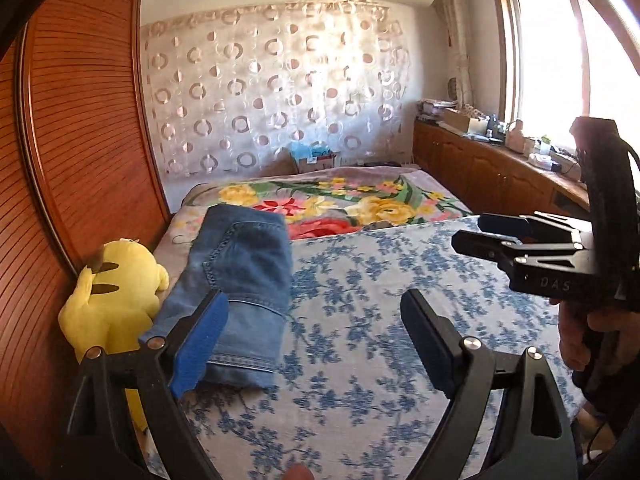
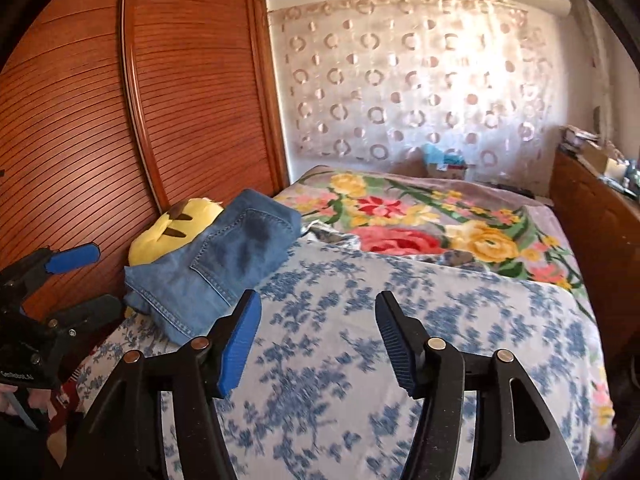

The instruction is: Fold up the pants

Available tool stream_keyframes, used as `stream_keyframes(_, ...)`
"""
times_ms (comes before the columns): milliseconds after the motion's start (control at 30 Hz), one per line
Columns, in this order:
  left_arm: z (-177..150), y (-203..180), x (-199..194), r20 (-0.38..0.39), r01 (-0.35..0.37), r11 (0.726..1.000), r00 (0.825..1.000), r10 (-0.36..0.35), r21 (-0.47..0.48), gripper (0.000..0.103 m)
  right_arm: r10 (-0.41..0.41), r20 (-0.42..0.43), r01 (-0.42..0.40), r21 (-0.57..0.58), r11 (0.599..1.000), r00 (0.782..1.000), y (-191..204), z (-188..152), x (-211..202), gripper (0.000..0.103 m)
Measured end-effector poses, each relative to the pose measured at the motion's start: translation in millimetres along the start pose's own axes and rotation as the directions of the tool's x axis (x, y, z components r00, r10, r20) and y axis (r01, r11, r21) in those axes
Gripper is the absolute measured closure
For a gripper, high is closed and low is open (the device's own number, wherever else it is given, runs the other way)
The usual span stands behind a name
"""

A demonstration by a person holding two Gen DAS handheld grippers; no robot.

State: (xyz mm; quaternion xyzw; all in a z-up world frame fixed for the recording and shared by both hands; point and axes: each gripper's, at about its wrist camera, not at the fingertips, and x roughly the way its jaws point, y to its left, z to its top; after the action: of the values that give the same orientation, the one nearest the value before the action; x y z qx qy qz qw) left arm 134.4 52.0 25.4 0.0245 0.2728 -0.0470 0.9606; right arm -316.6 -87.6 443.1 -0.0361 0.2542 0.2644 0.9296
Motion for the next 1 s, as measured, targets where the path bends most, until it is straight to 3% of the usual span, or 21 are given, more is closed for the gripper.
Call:
stream_keyframes(200,-2,-27,-10,0.016,-0.022,1.0,1.0,0.022,0.014,0.015,-0.053,0.029,0.053,0.013,0.999,0.998,2,-20,-45,0.035)
stream_keyframes(533,-12,-58,-25,0.036,0.038,0.999,0.999,-0.038,-0.002,0.015,-0.114,0.058,0.112,0.028,0.993,0.992,15,-45,-104,0.033)
stream_keyframes(1000,-16,-73,-58,0.083,0.015,1.0,0.996,-0.014,-0.005,0.015,-0.167,0.124,0.158,0.079,0.984,0.978,21,-64,-146,0.033)
